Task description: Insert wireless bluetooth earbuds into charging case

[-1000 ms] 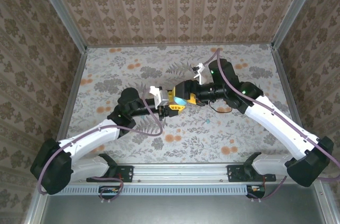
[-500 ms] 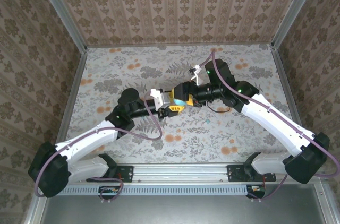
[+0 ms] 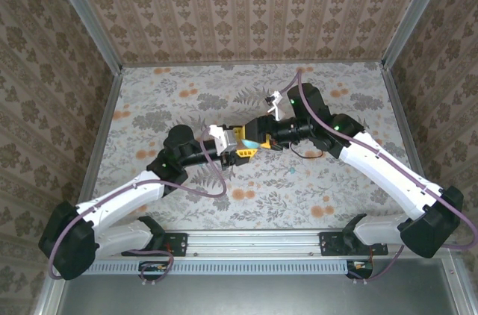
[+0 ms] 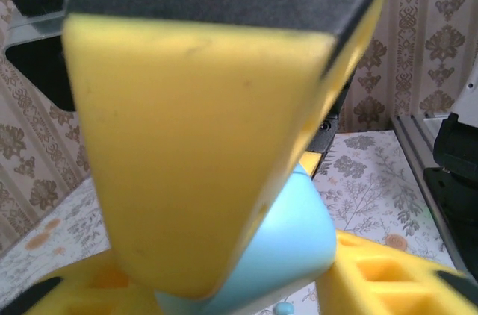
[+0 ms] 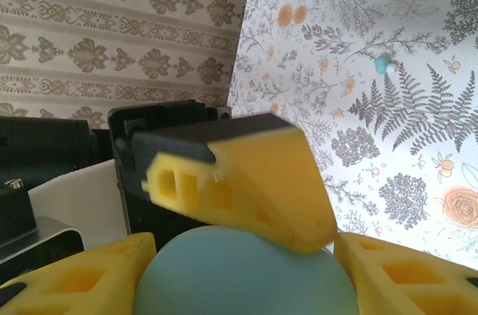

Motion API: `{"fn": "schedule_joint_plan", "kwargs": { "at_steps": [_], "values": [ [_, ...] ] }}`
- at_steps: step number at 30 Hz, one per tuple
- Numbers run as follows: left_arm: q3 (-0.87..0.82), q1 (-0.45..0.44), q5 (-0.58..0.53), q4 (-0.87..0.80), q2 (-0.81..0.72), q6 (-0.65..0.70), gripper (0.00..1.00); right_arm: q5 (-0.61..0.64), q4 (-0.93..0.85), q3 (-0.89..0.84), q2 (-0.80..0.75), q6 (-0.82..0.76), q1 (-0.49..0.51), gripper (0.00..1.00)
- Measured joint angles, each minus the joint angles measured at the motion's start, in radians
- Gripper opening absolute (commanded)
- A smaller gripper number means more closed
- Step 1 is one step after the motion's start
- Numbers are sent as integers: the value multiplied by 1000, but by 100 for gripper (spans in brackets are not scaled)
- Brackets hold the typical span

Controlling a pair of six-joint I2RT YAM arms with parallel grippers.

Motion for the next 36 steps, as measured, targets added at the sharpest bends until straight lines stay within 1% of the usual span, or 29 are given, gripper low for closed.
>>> {"fn": "schedule_joint_plan", "kwargs": {
  "at_steps": [2,4,11,13,17,22,26,36],
  "values": [
    [0,3,-18,-10,-9,-17,64,23,-27,18,0,-23,9,45],
    [0,10,-26,-19,-21,-38,67,48,-55,39,0,-51,16,45],
    [0,84,-14,-58,-87,-203,70,170,-152,121,0,-198,48,43],
    [0,91,-2,-77,-104,-237,70,203,-177,134,0,-230,57,43],
    [2,74,18,-94,-106,-287,68,270,-220,149,0,-282,81,42],
    [27,17,24,-94,-68,-301,68,336,-243,155,0,-318,107,42],
    [36,-6,23,-92,-47,-301,67,367,-255,160,0,-332,120,41],
    [51,-23,7,-79,-26,-301,61,397,-259,165,0,-343,134,42]
  ]
}}
